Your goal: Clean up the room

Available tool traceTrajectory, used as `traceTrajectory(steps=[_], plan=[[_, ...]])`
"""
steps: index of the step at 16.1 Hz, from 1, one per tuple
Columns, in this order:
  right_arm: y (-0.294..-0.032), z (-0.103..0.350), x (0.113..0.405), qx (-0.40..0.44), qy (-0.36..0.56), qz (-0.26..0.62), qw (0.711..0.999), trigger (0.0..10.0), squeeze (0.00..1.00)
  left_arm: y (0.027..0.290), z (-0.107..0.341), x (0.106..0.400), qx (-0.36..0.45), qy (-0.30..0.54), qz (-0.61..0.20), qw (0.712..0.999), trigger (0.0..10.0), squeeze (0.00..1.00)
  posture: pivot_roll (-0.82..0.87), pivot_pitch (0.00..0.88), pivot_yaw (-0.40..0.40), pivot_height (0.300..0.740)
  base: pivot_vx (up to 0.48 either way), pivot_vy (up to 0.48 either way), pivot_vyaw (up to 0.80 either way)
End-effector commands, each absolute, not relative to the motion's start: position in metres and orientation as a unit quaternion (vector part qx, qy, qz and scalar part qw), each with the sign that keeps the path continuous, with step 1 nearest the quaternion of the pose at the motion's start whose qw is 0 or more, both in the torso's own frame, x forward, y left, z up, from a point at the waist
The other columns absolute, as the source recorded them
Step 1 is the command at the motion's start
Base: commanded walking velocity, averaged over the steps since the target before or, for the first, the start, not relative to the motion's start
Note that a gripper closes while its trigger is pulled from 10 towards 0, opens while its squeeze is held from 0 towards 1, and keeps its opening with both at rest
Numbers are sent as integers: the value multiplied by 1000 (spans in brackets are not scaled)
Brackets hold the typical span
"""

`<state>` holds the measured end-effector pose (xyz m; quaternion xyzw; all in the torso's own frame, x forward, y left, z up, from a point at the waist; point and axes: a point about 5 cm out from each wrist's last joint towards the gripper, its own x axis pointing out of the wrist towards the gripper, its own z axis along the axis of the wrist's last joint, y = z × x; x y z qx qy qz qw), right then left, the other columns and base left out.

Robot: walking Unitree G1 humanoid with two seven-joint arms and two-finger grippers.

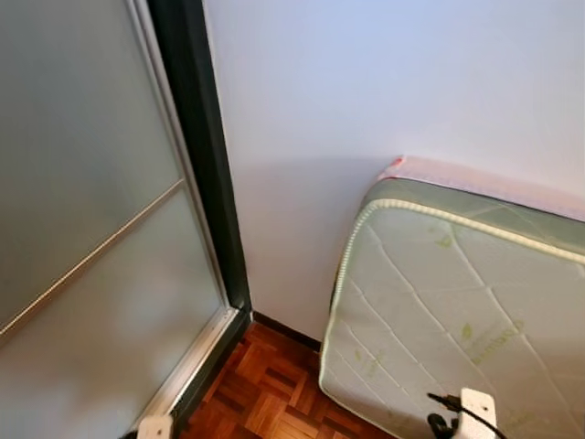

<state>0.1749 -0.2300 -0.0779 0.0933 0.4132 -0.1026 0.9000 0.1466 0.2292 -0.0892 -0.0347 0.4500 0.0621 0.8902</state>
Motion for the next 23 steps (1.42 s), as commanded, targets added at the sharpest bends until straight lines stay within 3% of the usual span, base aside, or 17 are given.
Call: traceTrajectory(steps=[1,3,10,14,23], plan=[[-229,-81,170,96,424,-103,894,10000,0,232,-92,138,-42,458,78,885,10000,0,55,34,-57,740,0,0,0],[-228,-83,166,98,436,-103,889,10000,0,233,-93,134,-43,462,86,882,10000,0,55,37,-55,740,0,0,0],[-242,-81,166,100,454,-105,879,10000,0,208,-95,145,-22,458,72,886,10000,0,41,42,-48,740,0,0,-745],[-239,-82,164,106,456,-99,878,10000,0,208,-94,146,-7,458,80,885,10000,0,46,48,-42,740,0,-217,-739],[-233,-85,162,114,463,-91,874,10000,0,248,-86,145,17,466,90,880,10000,0,47,49,-17,740,0,0,-739]])
